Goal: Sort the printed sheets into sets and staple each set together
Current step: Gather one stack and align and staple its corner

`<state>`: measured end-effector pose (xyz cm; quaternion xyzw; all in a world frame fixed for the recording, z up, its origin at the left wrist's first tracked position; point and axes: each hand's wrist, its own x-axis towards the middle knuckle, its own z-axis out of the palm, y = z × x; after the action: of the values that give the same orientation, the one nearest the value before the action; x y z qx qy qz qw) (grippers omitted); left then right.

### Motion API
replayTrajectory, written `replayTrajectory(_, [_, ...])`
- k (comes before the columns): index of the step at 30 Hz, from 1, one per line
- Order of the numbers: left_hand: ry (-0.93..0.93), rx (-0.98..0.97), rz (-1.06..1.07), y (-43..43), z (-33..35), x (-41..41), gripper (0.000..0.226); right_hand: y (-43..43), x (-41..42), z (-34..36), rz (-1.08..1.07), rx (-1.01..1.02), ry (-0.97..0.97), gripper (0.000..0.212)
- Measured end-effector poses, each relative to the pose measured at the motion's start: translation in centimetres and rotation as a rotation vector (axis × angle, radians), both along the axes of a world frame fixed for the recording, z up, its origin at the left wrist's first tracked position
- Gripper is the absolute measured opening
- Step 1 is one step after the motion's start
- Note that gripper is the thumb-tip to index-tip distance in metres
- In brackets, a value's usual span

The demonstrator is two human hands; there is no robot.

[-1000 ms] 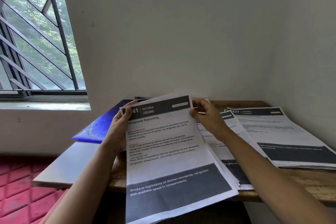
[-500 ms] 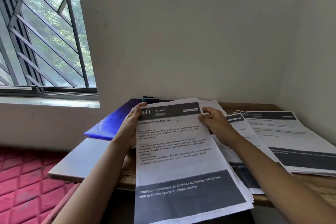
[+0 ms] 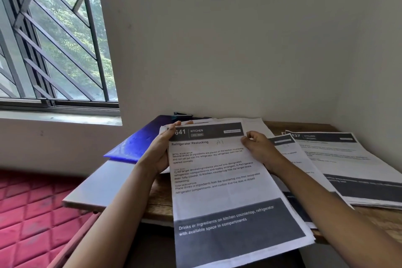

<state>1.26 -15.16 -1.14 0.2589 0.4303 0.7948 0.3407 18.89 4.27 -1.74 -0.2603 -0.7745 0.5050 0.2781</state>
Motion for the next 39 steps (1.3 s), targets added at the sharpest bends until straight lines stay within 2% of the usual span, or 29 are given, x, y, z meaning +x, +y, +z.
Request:
replayTrajectory(2, [0.000, 0.021, 0.004, 0.0, -0.1, -0.1, 0.023, 0.0, -0.2, -0.1, 0.000, -0.081, 0.012, 0.014])
replayTrajectory(3, [-0.001, -0.001, 0.007, -0.1, -0.1, 0.1, 0.024, -0.1, -0.2, 0.0, -0.027, -0.057, 0.007, 0.013])
replayTrajectory(4, [0.002, -0.027, 0.012, -0.1, -0.1, 0.1, 0.033, -0.2, -0.3, 0.2, -0.078, 0.054, -0.021, 0.018])
replayTrajectory(6, [0.024, -0.041, 0.000, -0.1, 0.0, 0.3, 0.046, -0.3, -0.5, 0.8, -0.153, 0.439, -0.050, 0.035])
replayTrajectory(8, [0.043, -0.034, 0.005, -0.1, 0.0, 0.5, 0.049, -0.8, -1.0, 1.7, -0.069, 0.739, -0.019, 0.047])
replayTrajectory(11, [0.033, -0.021, -0.003, 0.0, 0.2, 0.9, 0.047, -1.6, -2.8, 2.6, 0.174, 0.913, -0.083, 0.052])
replayTrajectory(15, [0.058, -0.027, 0.014, -0.1, 0.1, 1.0, 0.041, -1.9, -4.9, 2.5, 0.265, 1.064, -0.099, 0.034])
replayTrajectory(17, [0.064, -0.027, 0.018, -0.1, 0.1, 0.9, 0.045, -1.6, -5.1, 2.5, 0.238, 1.021, -0.033, 0.025])
replayTrajectory(21, [0.053, -0.037, 0.021, -0.2, 0.3, 0.8, 0.034, 0.3, -4.7, 2.5, 0.162, 0.908, 0.041, 0.021])
replayTrajectory(23, [0.057, -0.012, 0.040, 0.0, 0.1, 0.5, 0.041, 1.2, -4.2, 2.5, 0.125, 0.782, 0.086, 0.012])
replayTrajectory(27, [0.047, 0.018, 0.007, 0.1, 0.1, 0.5, 0.053, 2.3, -3.1, 2.2, 0.088, 0.496, 0.174, 0.010])
replayTrajectory(32, [0.014, 0.033, 0.039, 0.4, -0.2, -0.1, 0.050, 3.0, -2.7, 1.5, 0.190, 0.233, 0.206, 0.017])
replayTrajectory(35, [-0.037, 0.014, 0.097, 0.5, -0.4, -0.9, 0.028, 3.2, -2.2, 1.7, 0.276, 0.078, 0.235, 0.022])
replayTrajectory(36, [-0.071, 0.011, 0.097, 0.5, -0.5, -1.1, 0.028, 3.3, -2.1, 1.7, 0.295, 0.032, 0.241, 0.027])
replayTrajectory(39, [-0.139, 0.005, 0.089, 0.4, -0.7, -1.8, 0.046, 3.2, -1.7, 1.8, 0.305, -0.059, 0.269, 0.039])
